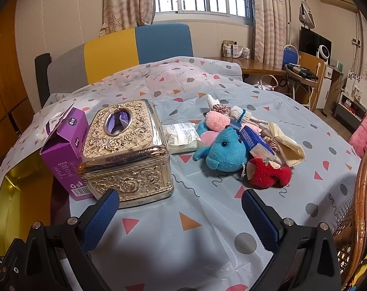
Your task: Organize soft objects
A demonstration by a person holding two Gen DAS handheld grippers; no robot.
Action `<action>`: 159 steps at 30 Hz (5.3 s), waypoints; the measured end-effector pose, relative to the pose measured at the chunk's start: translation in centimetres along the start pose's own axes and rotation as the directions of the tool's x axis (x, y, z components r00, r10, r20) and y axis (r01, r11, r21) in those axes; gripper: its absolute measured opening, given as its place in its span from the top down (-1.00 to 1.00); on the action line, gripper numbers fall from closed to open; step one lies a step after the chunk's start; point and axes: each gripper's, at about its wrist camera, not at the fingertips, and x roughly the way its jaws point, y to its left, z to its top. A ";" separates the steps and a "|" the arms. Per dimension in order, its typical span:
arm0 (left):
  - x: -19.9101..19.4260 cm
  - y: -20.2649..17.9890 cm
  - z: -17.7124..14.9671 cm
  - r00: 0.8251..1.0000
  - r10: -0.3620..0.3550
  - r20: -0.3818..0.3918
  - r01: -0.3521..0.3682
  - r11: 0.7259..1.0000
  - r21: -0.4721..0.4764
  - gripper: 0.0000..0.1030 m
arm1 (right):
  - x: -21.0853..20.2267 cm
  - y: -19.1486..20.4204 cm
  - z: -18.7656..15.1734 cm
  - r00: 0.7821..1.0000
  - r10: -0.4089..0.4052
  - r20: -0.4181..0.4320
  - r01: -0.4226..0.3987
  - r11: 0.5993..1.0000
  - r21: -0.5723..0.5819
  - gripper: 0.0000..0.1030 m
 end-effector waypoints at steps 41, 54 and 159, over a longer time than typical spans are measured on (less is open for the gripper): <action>-0.1 -0.3 -0.3 1.000 -0.003 -0.006 0.003 1.000 0.004 -0.99 | -0.1 -0.4 0.0 1.000 -0.014 0.005 0.014 1.000 0.003 -1.00; -0.1 -0.5 -0.4 1.000 -0.003 -0.010 0.003 1.000 0.007 -0.99 | -0.1 -0.7 0.0 1.000 -0.019 0.005 0.019 1.000 0.004 -1.00; 9.2 -11.5 24.1 0.915 -0.390 -0.102 0.400 0.910 0.106 -0.11 | 17.8 -22.9 9.6 0.849 0.033 -0.527 0.125 0.957 0.262 -0.51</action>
